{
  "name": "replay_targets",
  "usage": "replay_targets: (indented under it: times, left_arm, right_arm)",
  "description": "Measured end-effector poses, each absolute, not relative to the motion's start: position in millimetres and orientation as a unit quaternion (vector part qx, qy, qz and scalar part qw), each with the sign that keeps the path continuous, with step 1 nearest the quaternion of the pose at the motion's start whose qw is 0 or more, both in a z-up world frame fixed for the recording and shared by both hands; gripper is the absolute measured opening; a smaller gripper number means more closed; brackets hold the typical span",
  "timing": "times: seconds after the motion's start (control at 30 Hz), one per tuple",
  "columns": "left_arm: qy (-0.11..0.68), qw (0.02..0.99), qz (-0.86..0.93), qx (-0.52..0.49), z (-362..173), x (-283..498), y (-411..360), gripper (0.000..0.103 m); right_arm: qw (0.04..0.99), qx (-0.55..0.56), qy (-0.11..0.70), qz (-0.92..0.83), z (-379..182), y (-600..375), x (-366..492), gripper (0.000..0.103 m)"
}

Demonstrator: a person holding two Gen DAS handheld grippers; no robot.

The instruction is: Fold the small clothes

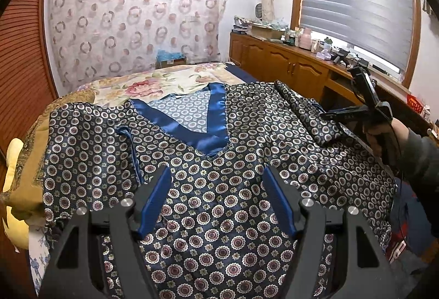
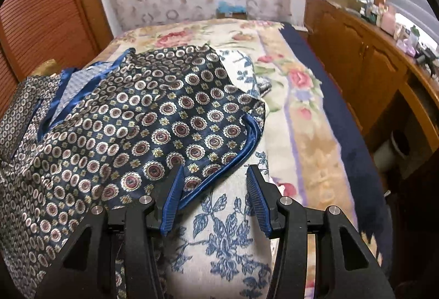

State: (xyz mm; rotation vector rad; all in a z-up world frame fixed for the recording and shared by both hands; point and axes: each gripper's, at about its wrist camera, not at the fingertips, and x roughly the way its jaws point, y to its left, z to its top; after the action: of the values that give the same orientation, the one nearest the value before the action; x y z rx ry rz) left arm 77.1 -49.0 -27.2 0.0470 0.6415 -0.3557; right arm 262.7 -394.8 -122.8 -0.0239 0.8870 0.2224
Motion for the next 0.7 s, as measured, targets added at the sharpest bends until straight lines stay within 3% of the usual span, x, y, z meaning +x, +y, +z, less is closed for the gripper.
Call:
replay_targets:
  times: [0.1, 0.17, 0.23, 0.7]
  left_arm:
    - [0.315, 0.933, -0.172, 0.022, -29, 76, -48, 0.069]
    - [0.315, 0.933, -0.171, 0.02, -31, 75, -46, 0.069]
    - [0.316, 0.934, -0.168, 0.018, -31, 76, -42, 0.069]
    - [0.313, 0.938, -0.145, 0.002, -30, 76, -19, 0.069]
  right_arm:
    - [0.9, -0.029, 0.421, 0.11, -124, -391, 264, 0.041]
    - [0.9, -0.042, 0.419, 0.108, -125, -387, 267, 0.03]
    - [0.899, -0.048, 0.418, 0.123, -124, -383, 268, 0.006]
    - [0.91, -0.054, 0.359, 0.2, -74, -324, 259, 0.002]
